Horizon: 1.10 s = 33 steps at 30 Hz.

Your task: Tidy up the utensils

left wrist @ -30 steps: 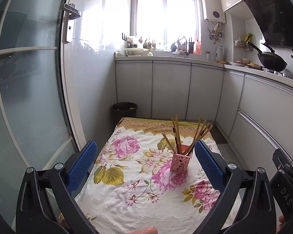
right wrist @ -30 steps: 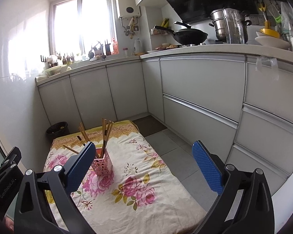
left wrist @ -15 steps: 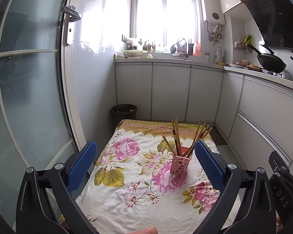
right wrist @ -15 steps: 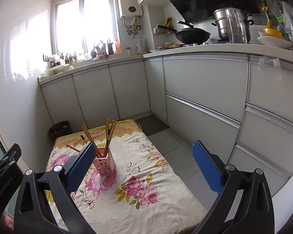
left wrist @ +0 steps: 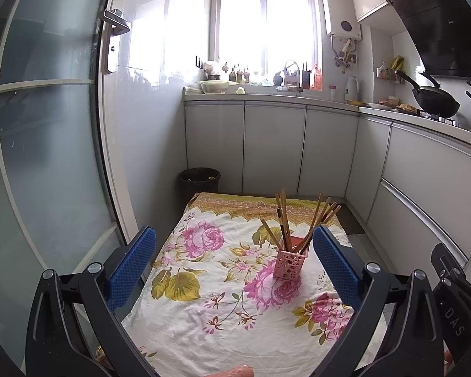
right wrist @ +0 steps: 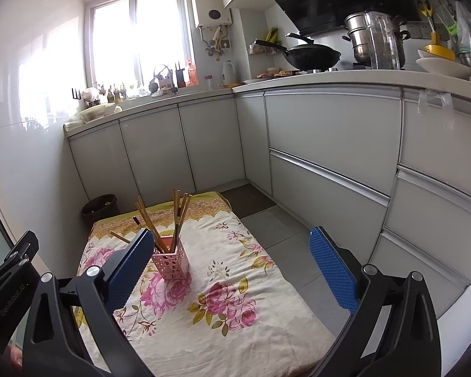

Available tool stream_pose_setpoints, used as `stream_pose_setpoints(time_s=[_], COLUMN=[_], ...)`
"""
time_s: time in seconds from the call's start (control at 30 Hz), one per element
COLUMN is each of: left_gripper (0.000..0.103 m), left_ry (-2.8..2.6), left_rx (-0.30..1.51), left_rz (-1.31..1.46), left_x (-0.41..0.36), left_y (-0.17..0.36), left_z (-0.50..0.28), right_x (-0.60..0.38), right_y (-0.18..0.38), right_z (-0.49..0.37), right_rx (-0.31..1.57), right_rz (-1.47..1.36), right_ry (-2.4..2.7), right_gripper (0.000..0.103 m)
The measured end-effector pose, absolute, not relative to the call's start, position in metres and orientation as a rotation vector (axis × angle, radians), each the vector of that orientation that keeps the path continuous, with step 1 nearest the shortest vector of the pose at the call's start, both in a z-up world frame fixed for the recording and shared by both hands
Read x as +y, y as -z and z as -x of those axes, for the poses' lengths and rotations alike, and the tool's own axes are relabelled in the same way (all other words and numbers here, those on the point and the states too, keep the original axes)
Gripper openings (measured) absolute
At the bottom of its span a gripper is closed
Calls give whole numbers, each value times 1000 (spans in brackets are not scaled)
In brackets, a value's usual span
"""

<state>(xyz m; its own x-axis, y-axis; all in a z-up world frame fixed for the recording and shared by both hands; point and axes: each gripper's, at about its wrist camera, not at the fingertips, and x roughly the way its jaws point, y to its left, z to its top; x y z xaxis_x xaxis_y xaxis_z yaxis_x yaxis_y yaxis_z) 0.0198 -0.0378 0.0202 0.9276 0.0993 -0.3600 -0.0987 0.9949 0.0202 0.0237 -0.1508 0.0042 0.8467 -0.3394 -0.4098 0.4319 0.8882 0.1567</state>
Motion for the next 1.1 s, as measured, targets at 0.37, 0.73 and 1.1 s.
stream_pose_setpoints(time_s=[0.37,0.73,1.1], left_gripper=[96,96,96], left_ry=[-99,-78,-45], left_rx=[369,392,438], left_rz=[-2,-77,-55], left_x=[-38,-43,-39], left_y=[-21,-16,-12], left_z=[-19,-26,-35], right_x=[-152,-153,-154], right_y=[-4,-4,-2], right_z=[-24,-24,-25], right_rx=[389,395,407], right_rz=[-255,-259,-263], right_ry=[405,399,393], right_gripper=[96,96,96])
